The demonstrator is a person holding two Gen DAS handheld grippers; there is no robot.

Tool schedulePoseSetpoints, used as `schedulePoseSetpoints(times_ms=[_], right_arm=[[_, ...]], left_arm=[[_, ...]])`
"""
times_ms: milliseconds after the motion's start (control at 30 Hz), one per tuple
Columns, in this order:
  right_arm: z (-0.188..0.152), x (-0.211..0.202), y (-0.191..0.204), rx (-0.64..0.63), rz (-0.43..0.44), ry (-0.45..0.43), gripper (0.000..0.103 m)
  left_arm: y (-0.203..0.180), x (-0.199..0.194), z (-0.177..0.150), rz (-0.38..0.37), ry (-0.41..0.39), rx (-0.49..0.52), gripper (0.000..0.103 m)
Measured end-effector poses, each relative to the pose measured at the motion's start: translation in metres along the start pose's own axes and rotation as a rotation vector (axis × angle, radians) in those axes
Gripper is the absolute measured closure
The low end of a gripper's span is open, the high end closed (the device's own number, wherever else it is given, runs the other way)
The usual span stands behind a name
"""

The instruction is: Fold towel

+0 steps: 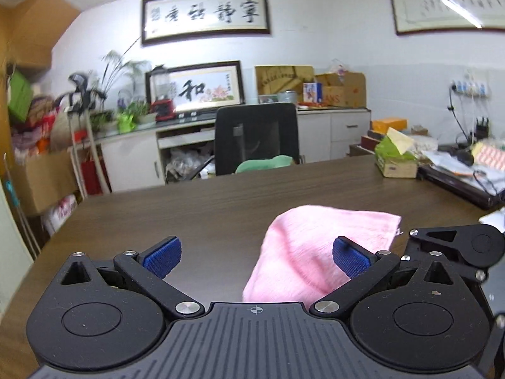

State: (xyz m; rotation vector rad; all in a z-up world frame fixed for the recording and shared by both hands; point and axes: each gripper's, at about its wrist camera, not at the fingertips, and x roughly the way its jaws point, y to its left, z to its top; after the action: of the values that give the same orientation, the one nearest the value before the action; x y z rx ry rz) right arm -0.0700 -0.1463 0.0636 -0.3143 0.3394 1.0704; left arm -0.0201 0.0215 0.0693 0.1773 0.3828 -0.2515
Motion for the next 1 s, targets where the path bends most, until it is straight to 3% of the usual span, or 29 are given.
schedulePoseSetpoints(times_ms=[267,667,1000], right_arm=[[-0.01,-0.004,0.014,-0.037,-0.022,-0.002,0.003],[-0.018,-0.023,0.007,0.027,-0.042,-0.026,0.001],[-0.027,-0.041,0.001,0.055,-0.074,-0.038,0.001]], left_arm=[[-0.039,0.008,0.004,-0.078,-0.003,0.179,0.0],[-0.049,0.013,0.013,-0.017,0.071,0.142,0.0],[-0.058,0.012,0.012,0.056,0.115,0.195,0.0]])
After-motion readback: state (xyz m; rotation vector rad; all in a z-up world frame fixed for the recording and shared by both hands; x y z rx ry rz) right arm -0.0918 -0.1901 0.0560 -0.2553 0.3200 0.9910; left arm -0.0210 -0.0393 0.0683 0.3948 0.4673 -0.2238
